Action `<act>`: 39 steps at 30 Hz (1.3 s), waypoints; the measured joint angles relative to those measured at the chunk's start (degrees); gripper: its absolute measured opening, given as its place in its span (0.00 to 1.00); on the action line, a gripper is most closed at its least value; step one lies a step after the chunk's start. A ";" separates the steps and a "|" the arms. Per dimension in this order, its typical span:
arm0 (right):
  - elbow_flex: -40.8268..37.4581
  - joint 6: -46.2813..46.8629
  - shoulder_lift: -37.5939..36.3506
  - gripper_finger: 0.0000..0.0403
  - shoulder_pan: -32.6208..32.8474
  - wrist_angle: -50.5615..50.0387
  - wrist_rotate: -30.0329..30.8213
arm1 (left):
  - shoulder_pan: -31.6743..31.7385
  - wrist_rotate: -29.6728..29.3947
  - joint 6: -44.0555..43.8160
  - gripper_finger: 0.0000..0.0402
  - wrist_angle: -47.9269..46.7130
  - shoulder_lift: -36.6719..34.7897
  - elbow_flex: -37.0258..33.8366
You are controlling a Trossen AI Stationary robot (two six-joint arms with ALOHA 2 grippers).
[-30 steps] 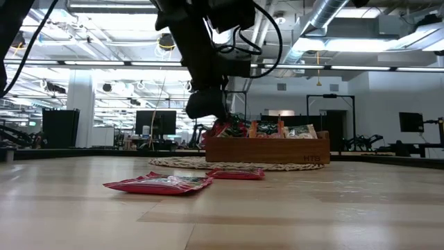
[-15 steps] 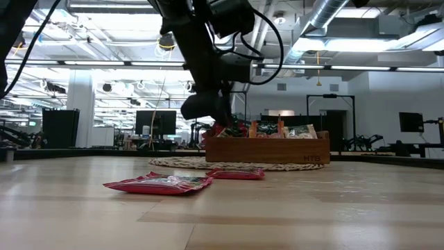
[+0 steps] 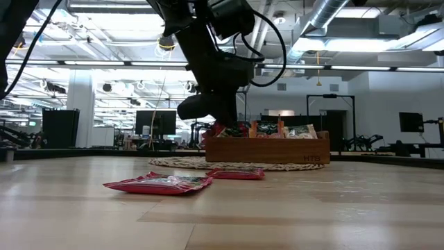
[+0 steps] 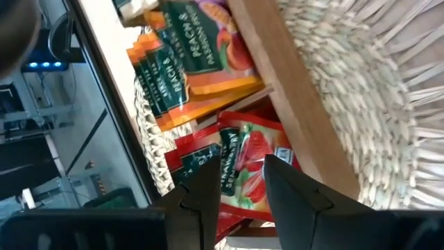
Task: Pick & Place Tea
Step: Put the left red tea bag into the left slot of the wooden organizer
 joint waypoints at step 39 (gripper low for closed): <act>0.00 2.56 0.00 0.29 0.00 3.17 0.02 | 2.73 0.34 5.86 0.13 0.71 2.21 -0.07</act>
